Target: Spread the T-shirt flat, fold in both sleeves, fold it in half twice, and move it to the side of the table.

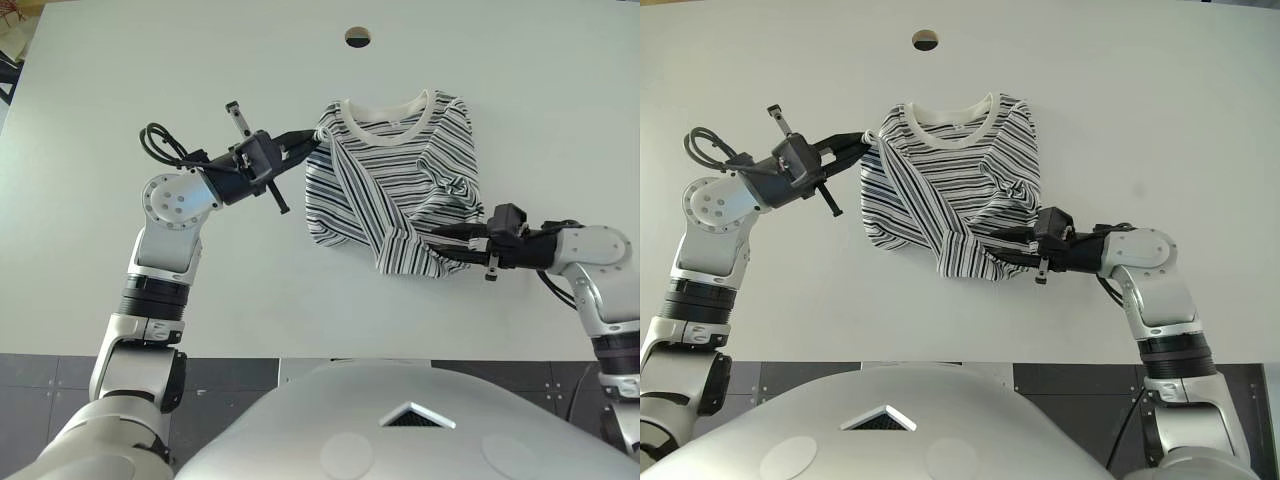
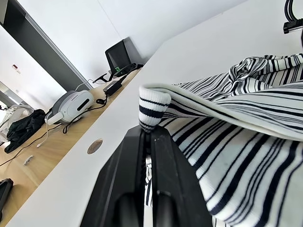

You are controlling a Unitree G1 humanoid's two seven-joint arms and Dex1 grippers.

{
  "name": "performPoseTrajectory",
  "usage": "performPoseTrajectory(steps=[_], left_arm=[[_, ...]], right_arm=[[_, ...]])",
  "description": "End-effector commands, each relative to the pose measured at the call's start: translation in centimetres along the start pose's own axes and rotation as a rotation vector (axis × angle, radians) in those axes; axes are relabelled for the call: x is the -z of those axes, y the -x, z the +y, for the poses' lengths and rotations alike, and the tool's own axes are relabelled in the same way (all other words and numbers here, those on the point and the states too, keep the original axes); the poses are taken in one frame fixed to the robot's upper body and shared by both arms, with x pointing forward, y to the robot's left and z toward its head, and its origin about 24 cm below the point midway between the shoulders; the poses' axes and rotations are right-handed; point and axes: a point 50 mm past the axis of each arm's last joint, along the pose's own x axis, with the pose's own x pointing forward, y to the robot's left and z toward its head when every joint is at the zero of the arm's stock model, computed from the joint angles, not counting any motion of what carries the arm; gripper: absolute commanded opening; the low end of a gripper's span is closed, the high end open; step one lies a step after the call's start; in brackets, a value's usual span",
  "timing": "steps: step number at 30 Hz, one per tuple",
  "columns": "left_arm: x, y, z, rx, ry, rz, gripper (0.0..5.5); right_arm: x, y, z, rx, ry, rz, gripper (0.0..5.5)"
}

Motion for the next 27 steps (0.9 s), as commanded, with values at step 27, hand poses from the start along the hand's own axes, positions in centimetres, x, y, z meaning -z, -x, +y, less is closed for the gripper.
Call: performPoseTrajectory(steps=[27], left_arm=[[0.1, -0.6, -0.3, 0.004, -0.008, 0.004, 0.1]], right_arm=[[-0.8, 1.1, 0.2, 0.021, 0.03, 0.087, 1.3]])
